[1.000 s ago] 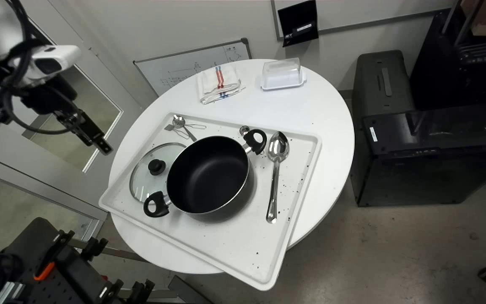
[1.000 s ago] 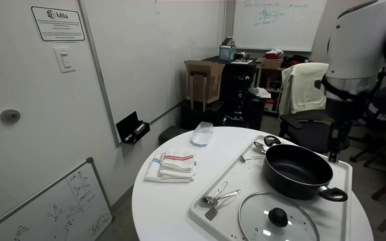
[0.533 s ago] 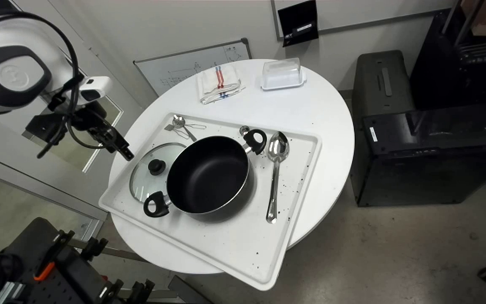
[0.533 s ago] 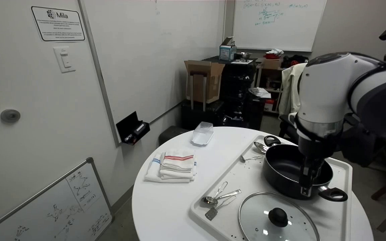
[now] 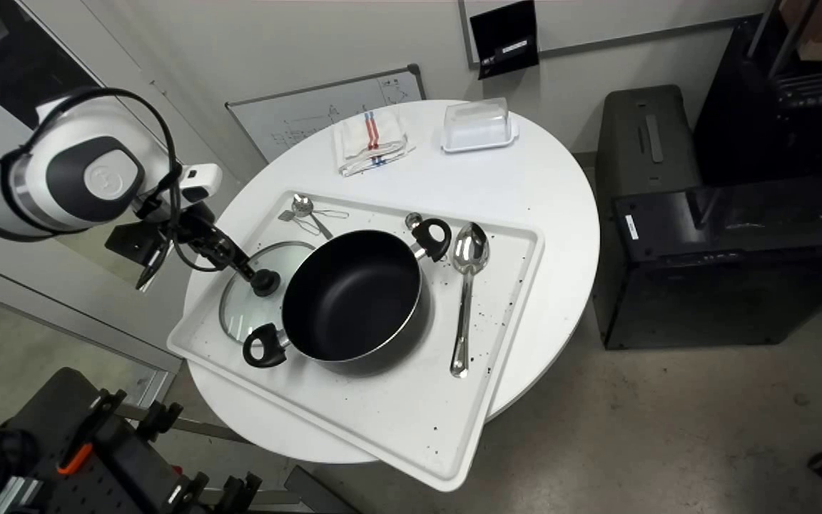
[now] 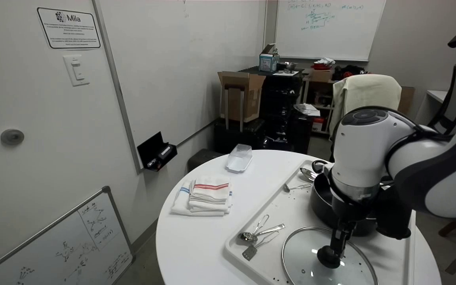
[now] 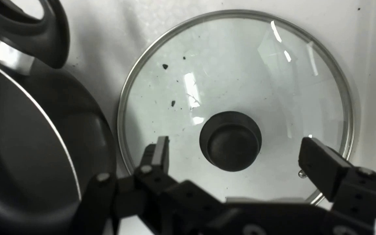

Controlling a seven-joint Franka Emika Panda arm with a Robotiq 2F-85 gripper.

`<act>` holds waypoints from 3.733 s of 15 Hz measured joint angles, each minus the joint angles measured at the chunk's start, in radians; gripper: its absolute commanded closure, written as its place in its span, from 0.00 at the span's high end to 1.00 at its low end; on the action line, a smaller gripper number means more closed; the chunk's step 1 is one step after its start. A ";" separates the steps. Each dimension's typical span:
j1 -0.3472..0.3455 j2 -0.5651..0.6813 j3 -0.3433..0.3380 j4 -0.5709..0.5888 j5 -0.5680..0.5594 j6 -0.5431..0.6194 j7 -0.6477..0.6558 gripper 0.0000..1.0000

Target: Put the lid on the pot

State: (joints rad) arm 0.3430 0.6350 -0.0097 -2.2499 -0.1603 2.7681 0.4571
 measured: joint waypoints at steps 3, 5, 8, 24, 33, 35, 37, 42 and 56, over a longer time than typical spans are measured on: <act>0.035 0.074 -0.032 0.047 0.013 0.043 0.009 1.00; 0.047 0.116 -0.041 0.078 0.030 0.058 0.009 1.00; 0.057 0.167 -0.044 0.122 0.064 0.059 0.009 1.00; 0.066 0.204 -0.047 0.183 0.128 0.062 0.007 0.24; 0.063 0.139 -0.046 0.112 0.128 0.063 -0.029 0.24; 0.060 0.092 -0.044 0.068 0.128 0.064 -0.042 0.24; 0.055 0.040 -0.040 0.024 0.128 0.064 -0.053 0.24; 0.032 -0.077 -0.016 -0.059 0.128 0.064 -0.071 0.24; -0.087 -0.271 -0.030 -0.179 0.128 0.057 -0.076 0.24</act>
State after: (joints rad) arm 0.2559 0.3638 -0.0399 -2.4289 -0.0322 2.8247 0.3813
